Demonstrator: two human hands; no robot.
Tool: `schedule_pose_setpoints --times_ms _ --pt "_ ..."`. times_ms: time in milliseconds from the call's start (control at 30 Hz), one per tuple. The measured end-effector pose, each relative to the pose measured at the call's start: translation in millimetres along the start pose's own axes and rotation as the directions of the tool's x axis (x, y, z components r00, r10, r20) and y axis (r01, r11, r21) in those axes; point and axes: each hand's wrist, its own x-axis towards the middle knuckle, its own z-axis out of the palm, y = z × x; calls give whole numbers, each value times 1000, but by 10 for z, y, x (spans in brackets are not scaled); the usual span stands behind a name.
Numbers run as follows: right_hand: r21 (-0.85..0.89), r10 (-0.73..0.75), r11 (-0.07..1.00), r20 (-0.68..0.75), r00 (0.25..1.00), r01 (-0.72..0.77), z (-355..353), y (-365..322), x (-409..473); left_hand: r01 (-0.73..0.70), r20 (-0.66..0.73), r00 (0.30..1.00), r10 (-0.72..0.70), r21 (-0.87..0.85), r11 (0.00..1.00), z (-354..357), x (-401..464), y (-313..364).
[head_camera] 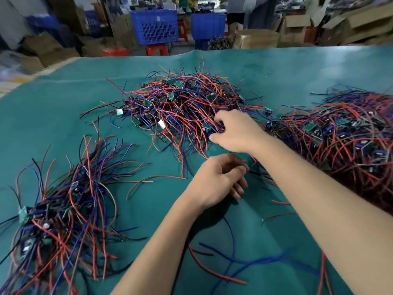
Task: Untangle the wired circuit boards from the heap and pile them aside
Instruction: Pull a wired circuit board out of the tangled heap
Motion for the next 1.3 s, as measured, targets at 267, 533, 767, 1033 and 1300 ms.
schedule_pose_setpoints --times_ms 267,533,767,1033,1300 --pt "62 123 992 -229 966 -111 223 177 91 -2 -13 1000 2 14 1000 6 8 -5" --pt "333 186 942 -447 875 -30 -133 466 -274 24 -134 990 -51 -200 980 -21 23 17" --pt "652 139 754 -279 950 81 -157 551 -816 25 -193 971 -141 -504 863 -42 72 75" --pt "622 -227 767 33 973 157 162 458 -1147 -2 -233 963 -135 -506 863 -85 46 43" --pt "778 -186 625 66 980 66 71 536 -1140 11 -35 999 -18 -193 981 -47 -4 51"
